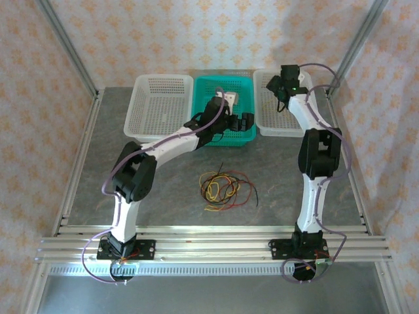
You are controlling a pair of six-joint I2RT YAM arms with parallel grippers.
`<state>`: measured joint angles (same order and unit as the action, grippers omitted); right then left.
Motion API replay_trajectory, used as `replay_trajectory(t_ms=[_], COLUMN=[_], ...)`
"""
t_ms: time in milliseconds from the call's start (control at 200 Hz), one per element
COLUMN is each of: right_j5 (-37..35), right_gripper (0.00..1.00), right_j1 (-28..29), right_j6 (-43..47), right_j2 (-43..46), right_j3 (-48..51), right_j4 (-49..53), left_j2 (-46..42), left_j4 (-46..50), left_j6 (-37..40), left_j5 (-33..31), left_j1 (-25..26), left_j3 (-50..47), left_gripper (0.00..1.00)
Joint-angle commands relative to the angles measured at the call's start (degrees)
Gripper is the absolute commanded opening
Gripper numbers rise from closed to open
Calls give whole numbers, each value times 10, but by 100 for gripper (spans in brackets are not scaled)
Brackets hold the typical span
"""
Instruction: Untangle the cables
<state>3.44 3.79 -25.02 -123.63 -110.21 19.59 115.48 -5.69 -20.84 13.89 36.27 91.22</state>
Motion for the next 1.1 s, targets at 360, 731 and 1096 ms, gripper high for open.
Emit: replay_trajectory(t_ms=[360, 731, 1096], right_j5=[-21, -8, -17], right_gripper=[91, 83, 62], right_j1=[6, 62, 181], right_j6=[20, 56, 4], right_j2=[262, 444, 552], right_j3=[274, 468, 570], right_j4=[-111, -103, 16], left_j2=[-185, -282, -342], left_j4=[-26, -8, 60], left_j6=[26, -6, -75], left_j5=[-78, -110, -140], left_j1=[51, 78, 100], left_j3=[-182, -309, -424], left_gripper=[99, 99, 92])
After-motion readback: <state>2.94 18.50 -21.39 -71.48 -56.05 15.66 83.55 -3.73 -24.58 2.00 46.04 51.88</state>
